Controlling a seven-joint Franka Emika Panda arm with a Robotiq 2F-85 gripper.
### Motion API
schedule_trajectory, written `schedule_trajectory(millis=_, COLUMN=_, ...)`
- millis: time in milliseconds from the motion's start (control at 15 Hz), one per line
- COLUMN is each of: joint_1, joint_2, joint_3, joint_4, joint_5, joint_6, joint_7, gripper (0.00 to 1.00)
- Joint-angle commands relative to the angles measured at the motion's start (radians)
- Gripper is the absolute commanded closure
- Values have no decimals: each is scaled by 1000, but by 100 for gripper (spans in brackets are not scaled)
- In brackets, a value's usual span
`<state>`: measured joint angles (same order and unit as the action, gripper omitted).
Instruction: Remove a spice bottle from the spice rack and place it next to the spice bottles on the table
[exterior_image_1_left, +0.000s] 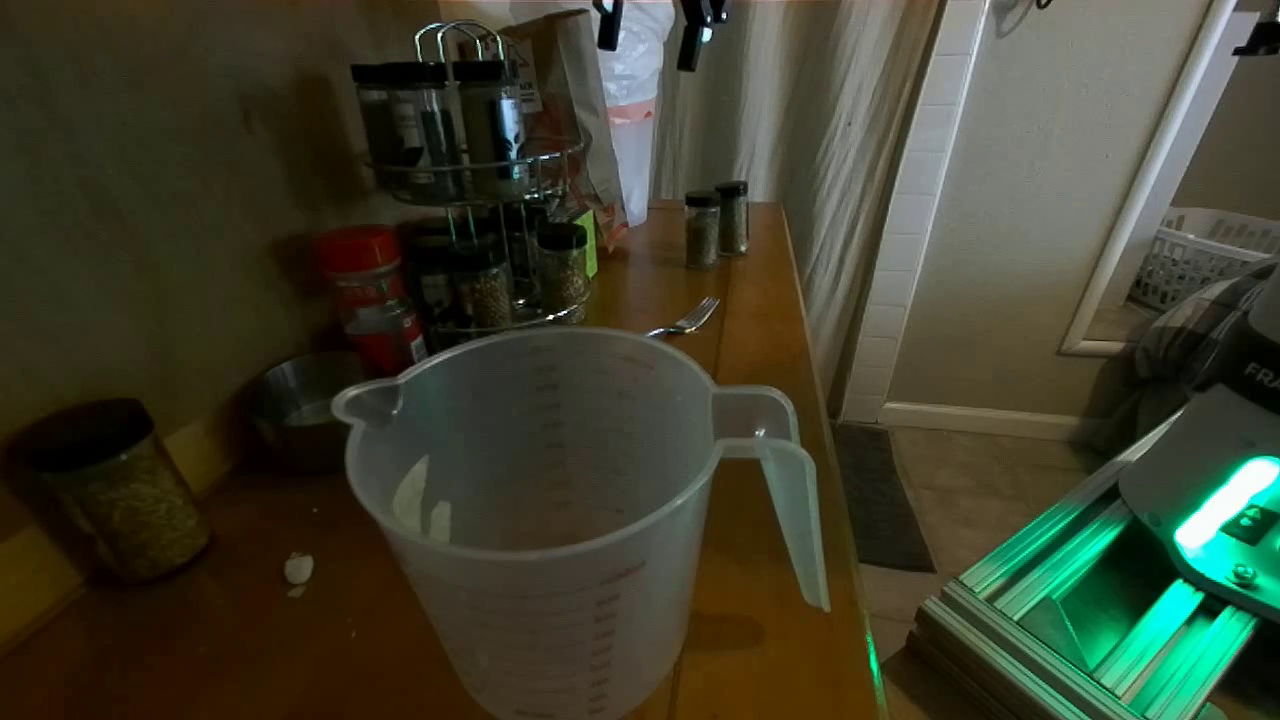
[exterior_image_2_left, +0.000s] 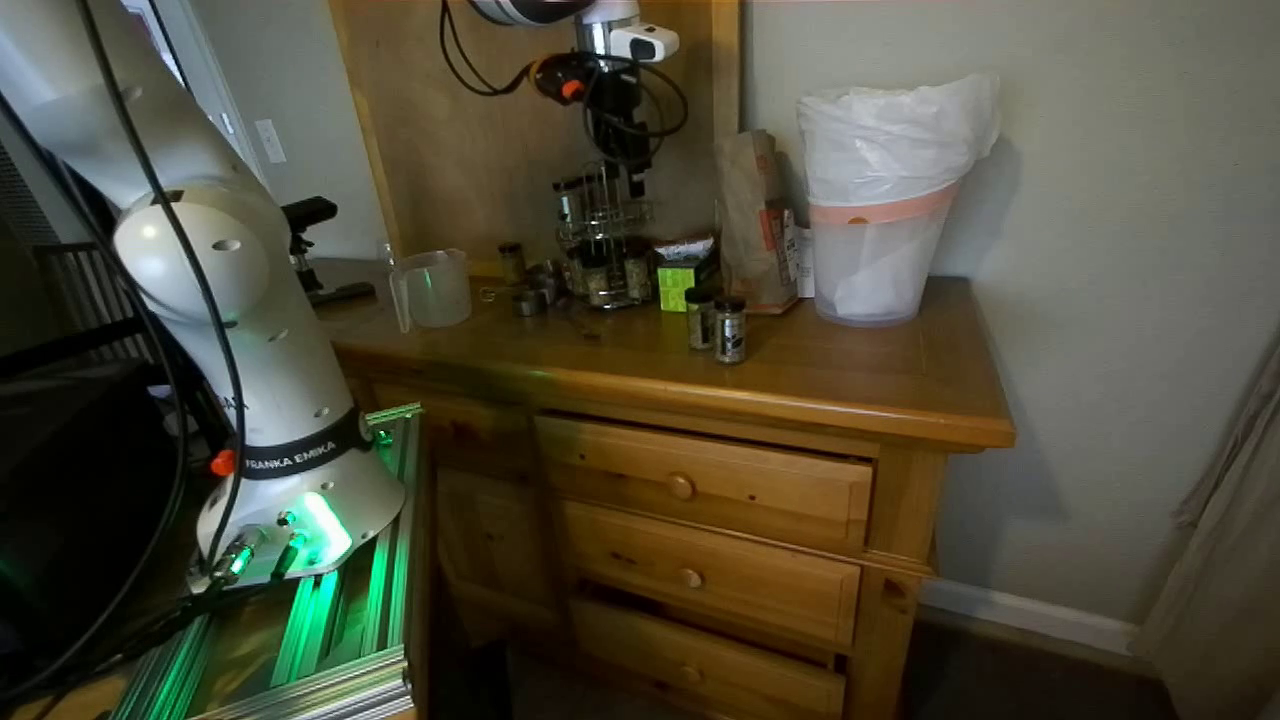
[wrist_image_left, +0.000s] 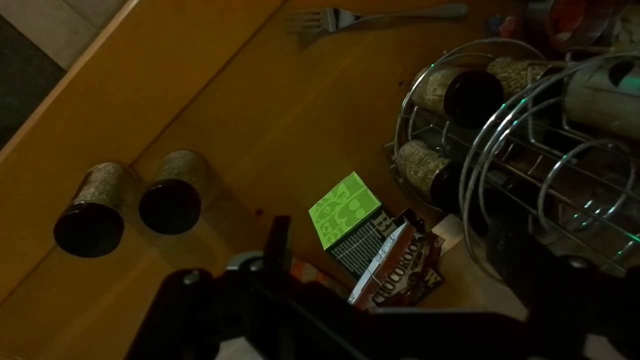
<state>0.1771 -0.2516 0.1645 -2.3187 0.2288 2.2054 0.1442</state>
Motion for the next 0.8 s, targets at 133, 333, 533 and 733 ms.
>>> schedule_trajectory(millis=133, joint_1=20, joint_2=14, joint_3=19, joint_4=27, joint_5=2, joint_6=-40, joint_7=-36, gripper=0)
schedule_trajectory(millis=333, joint_1=45, joint_2=5, joint_3=25, joint_4=36, joint_5=0, joint_6=-121, joint_7=-118, gripper=0)
schedule_trajectory(millis=533, joint_1=76, joint_2=4, joint_3=48, joint_4=55, joint_5=-4, joint_6=-159, joint_7=-171, gripper=0)
schedule_trajectory(millis=733, joint_1=85, joint_2=-5, joint_3=80, joint_4=68, joint_5=-35, joint_6=-173, joint_7=-116, gripper=0)
